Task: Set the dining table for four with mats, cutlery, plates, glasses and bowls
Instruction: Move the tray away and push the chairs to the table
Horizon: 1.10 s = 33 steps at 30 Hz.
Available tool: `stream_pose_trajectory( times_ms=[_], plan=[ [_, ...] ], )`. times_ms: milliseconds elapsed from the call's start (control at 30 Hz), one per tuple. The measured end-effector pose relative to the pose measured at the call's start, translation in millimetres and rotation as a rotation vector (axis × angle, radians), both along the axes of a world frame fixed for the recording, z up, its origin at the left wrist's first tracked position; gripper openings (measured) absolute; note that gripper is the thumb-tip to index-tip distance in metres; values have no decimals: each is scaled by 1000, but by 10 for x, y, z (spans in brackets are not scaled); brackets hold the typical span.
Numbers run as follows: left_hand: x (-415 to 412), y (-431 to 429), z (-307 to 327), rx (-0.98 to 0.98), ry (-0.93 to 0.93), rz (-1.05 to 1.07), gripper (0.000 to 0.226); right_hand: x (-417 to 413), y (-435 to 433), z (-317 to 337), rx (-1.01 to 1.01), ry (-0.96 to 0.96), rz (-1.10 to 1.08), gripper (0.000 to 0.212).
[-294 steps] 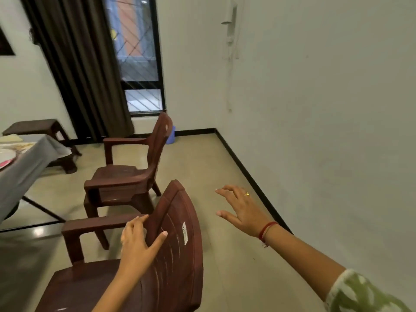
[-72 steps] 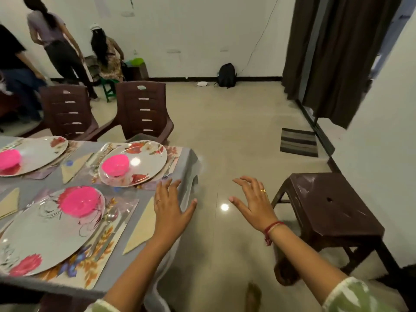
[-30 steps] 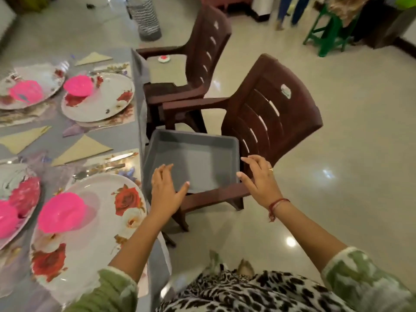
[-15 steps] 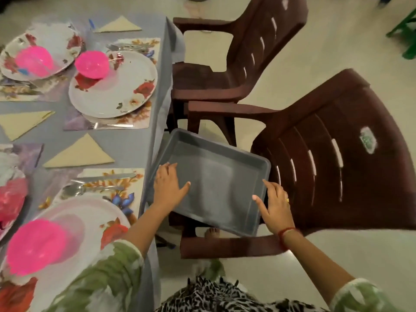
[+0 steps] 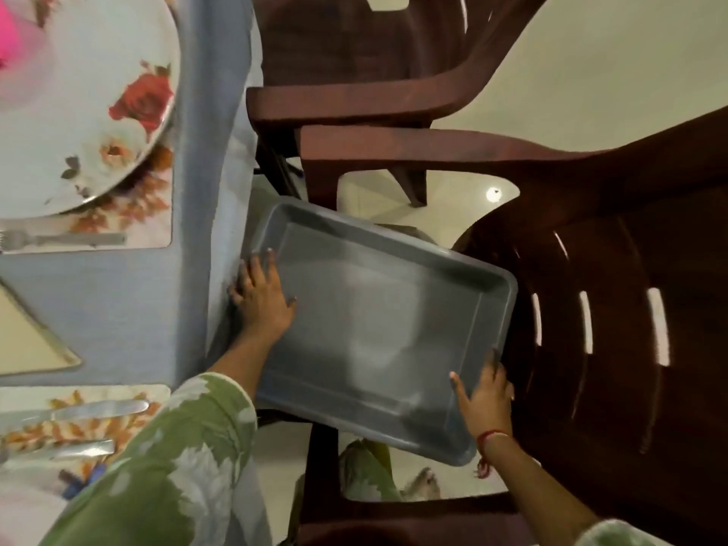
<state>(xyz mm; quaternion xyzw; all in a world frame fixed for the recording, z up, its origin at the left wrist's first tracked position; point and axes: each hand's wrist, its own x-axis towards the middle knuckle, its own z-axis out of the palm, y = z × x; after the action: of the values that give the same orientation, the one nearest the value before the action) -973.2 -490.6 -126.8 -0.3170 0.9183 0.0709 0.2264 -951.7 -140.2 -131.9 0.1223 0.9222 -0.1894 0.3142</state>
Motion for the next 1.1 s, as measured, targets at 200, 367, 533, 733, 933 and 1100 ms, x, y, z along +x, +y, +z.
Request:
stream_pose_trajectory(
  times_ms=[200, 367, 533, 733, 933, 1100],
  plan=[
    [38, -137, -112, -21, 93, 197, 94, -110, -46, -122, -35, -81, -352, 90],
    [-5, -143, -44, -97, 108, 188, 84, -169, -31, -100, -113, -110, -439, 82],
    [-6, -27, 236, -120, 243, 253, 68, -203, 113, 219, -116, -31, -356, 82],
    [-92, 114, 717, 42, 252, 299, 86, -105, 387, 807, -179, 133, -377, 85],
    [-187, 153, 1345, 161, 506, 253, 92, -12, 445, 1461, -284, 391, -393, 74],
    [-402, 156, 1815, 171, 469, 220, 81, -187, 542, 1837, -227, 496, -377, 61]
  ],
)
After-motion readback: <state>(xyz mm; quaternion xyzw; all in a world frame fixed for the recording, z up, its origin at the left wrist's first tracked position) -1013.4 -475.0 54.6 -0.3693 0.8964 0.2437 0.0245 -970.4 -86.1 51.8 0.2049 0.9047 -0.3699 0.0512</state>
